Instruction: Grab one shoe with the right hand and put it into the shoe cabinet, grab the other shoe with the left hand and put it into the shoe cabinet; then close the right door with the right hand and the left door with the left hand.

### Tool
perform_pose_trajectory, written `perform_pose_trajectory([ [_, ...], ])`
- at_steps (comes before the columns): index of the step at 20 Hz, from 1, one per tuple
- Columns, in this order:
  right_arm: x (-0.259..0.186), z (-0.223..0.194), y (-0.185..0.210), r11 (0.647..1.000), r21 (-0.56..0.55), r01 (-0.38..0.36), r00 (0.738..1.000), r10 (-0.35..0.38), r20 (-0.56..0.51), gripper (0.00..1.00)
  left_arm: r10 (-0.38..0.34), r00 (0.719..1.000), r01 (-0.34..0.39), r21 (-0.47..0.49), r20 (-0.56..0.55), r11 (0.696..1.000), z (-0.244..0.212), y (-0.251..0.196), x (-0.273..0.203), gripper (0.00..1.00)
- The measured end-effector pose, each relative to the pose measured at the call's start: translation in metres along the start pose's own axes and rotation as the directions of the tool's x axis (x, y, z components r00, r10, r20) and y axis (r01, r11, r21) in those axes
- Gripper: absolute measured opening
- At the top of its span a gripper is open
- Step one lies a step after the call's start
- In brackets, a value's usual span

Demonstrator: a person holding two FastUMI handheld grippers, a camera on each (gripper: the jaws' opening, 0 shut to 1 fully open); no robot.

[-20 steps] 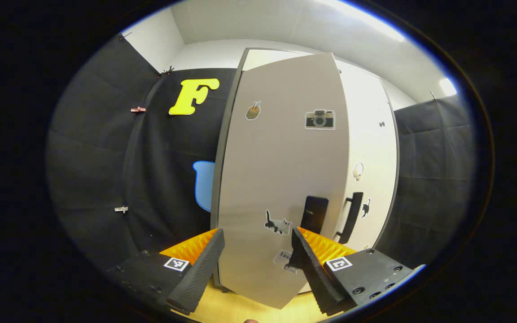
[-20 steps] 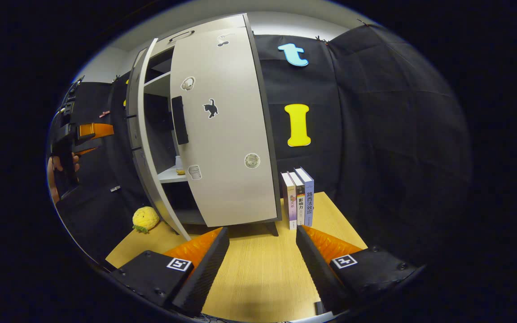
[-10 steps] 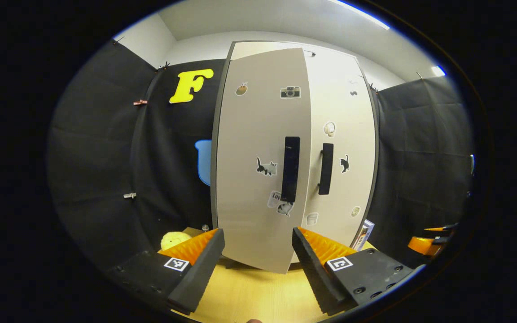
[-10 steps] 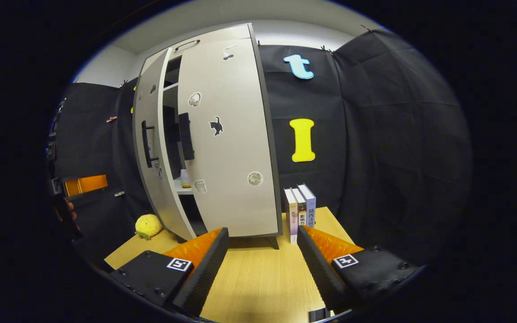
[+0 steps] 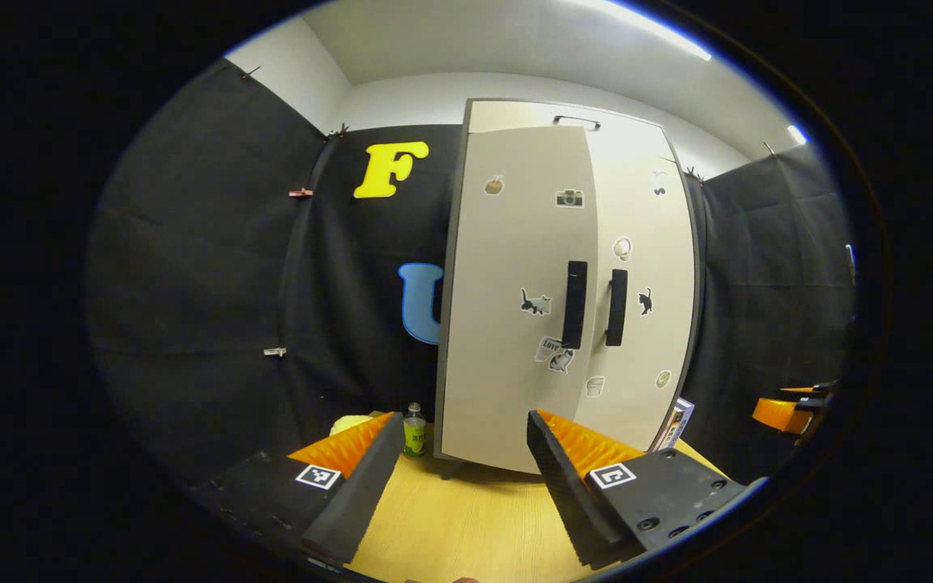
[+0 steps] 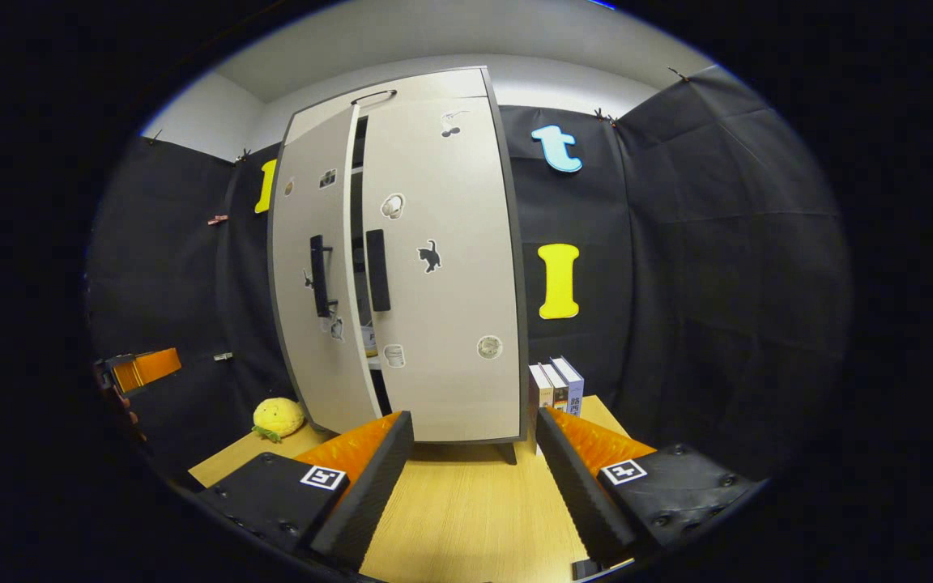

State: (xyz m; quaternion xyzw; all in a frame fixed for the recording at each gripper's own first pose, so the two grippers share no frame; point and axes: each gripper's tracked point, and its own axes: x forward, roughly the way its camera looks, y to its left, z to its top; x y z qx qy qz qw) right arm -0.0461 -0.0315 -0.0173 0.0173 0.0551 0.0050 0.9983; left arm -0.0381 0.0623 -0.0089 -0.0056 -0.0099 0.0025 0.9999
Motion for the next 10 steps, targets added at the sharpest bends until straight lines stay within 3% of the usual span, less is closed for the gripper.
perform_pose_trajectory([
  [6, -0.023, -0.052, 0.024, 1.000, 0.014, -0.018, 0.995, 0.019, -0.100, 0.98, 0.065, 0.997, -0.065, -0.005, -0.042, 0.998, -0.041, 0.006, -0.011, 0.96],
  [10, -0.023, -0.061, 0.037, 0.999, -0.021, -0.032, 0.994, 0.030, -0.107, 0.99, -0.037, 0.993, 0.029, -0.078, -0.113, 0.997, -0.063, -0.030, -0.014, 0.95],
])
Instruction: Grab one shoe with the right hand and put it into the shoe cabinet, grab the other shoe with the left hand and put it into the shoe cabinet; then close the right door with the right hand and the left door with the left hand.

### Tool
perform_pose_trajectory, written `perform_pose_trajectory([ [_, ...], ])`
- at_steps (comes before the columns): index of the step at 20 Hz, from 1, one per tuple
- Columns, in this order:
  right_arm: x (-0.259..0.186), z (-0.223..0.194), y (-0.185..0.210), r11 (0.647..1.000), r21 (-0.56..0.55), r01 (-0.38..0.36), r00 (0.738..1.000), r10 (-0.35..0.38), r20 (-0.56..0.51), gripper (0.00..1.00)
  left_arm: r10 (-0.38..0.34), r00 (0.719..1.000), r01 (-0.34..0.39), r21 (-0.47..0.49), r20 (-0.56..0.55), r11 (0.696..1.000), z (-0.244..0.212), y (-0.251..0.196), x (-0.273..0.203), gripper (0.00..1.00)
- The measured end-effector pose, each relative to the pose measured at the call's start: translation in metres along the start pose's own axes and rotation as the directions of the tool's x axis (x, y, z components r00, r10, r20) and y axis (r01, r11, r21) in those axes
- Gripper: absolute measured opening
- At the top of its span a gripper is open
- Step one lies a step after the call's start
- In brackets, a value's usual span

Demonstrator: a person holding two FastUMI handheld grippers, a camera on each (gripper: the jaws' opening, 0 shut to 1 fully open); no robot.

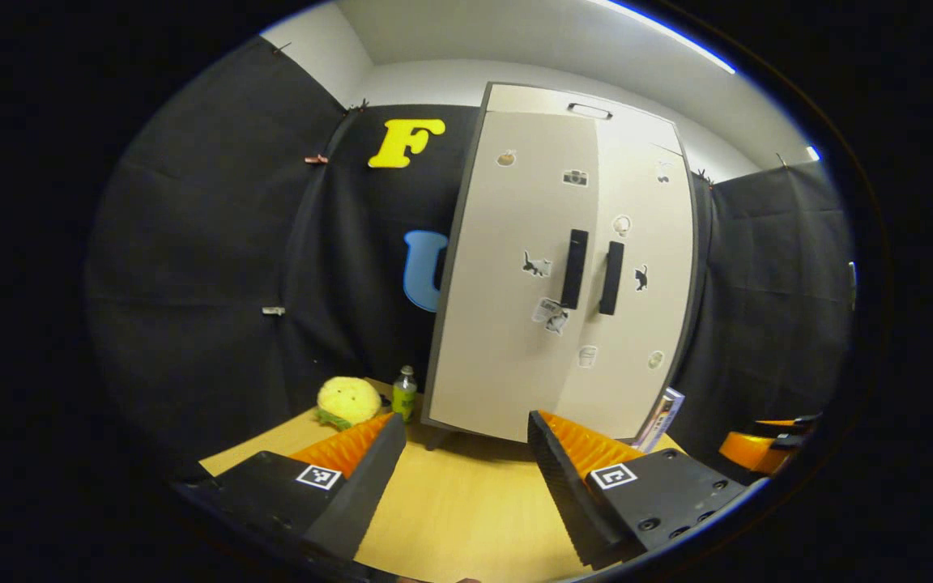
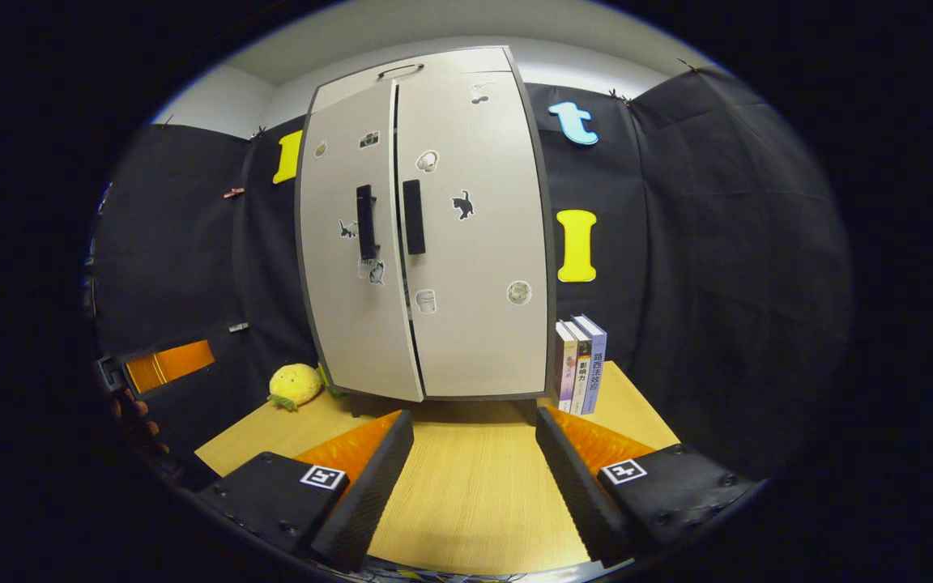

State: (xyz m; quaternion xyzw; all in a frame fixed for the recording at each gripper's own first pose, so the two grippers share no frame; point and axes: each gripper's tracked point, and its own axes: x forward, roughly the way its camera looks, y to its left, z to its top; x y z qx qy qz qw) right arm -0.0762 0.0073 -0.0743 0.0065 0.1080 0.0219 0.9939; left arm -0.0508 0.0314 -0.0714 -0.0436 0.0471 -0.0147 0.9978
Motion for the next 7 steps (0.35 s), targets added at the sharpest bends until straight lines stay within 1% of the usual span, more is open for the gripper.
perform_pose_trajectory([
  [4, 0.000, -0.010, 0.022, 0.999, -0.006, -0.037, 0.999, 0.037, -0.019, 0.99, -0.037, 0.999, 0.037, 0.003, -0.034, 0.999, -0.012, -0.010, -0.002, 0.95],
  [6, -0.001, -0.024, 0.032, 0.998, -0.018, -0.061, 0.997, 0.060, -0.057, 0.98, -0.077, 0.995, 0.078, 0.010, -0.059, 0.997, -0.024, -0.018, -0.002, 0.95],
  [7, -0.001, -0.031, 0.037, 0.997, -0.024, -0.074, 0.994, 0.072, -0.079, 0.98, -0.086, 0.994, 0.088, 0.020, -0.074, 0.996, -0.030, -0.018, -0.003, 0.96],
])
